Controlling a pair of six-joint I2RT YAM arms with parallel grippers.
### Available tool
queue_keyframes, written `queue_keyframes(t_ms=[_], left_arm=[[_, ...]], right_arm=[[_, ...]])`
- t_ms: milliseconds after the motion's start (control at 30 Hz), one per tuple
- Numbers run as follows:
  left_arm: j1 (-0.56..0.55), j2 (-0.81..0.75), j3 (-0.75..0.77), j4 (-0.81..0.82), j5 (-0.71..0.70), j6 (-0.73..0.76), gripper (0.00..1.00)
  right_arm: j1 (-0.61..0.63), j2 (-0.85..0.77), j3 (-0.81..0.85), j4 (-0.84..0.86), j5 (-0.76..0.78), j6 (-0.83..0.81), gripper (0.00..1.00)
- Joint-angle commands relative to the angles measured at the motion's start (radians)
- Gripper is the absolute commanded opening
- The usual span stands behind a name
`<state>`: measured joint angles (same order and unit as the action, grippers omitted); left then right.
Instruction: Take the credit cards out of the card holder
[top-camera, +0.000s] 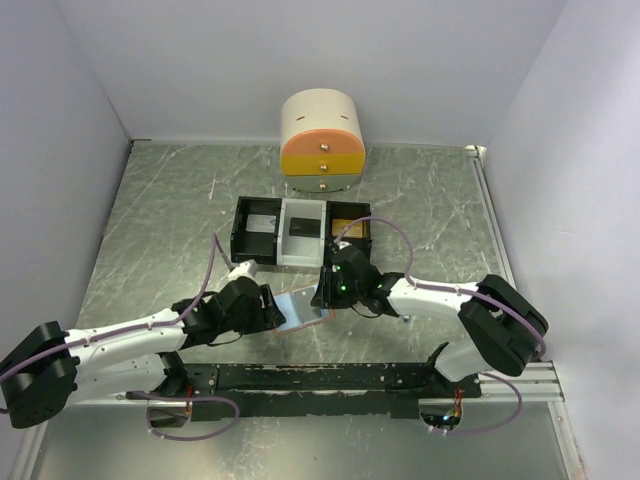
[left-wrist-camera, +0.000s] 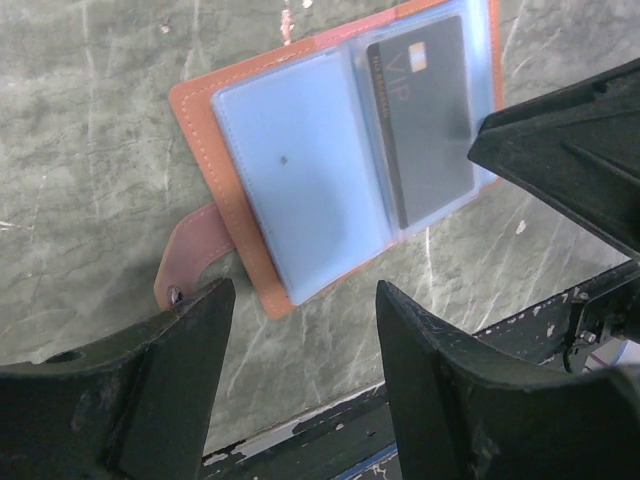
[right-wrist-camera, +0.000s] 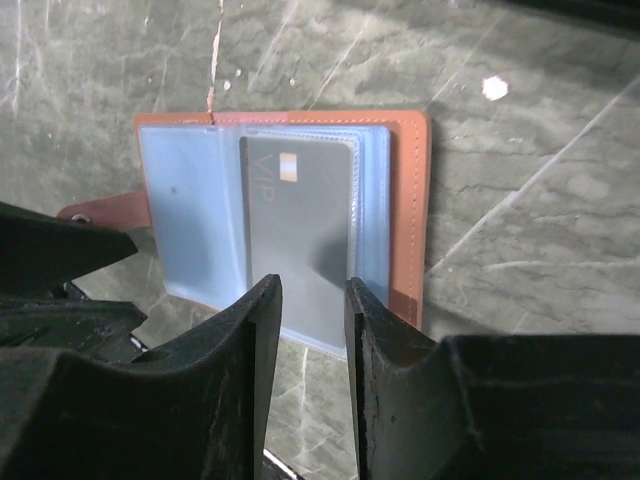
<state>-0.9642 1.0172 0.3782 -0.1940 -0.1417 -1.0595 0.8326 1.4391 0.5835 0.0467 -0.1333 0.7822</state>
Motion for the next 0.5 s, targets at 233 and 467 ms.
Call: queue_keyframes(t_ms=[233,467], left_arm=[[-0.004,0.057,0.022,0.066,0.016,0.023,0.60],[-0.004,0.127,0.045,0.036,0.010,0.037,0.50]], right_arm=[[0.003,0.053,0.009,0.005,0.012,-0.017,0.33],[0.002,0.056,0.010,0.036,-0.020,0.015,0.27]])
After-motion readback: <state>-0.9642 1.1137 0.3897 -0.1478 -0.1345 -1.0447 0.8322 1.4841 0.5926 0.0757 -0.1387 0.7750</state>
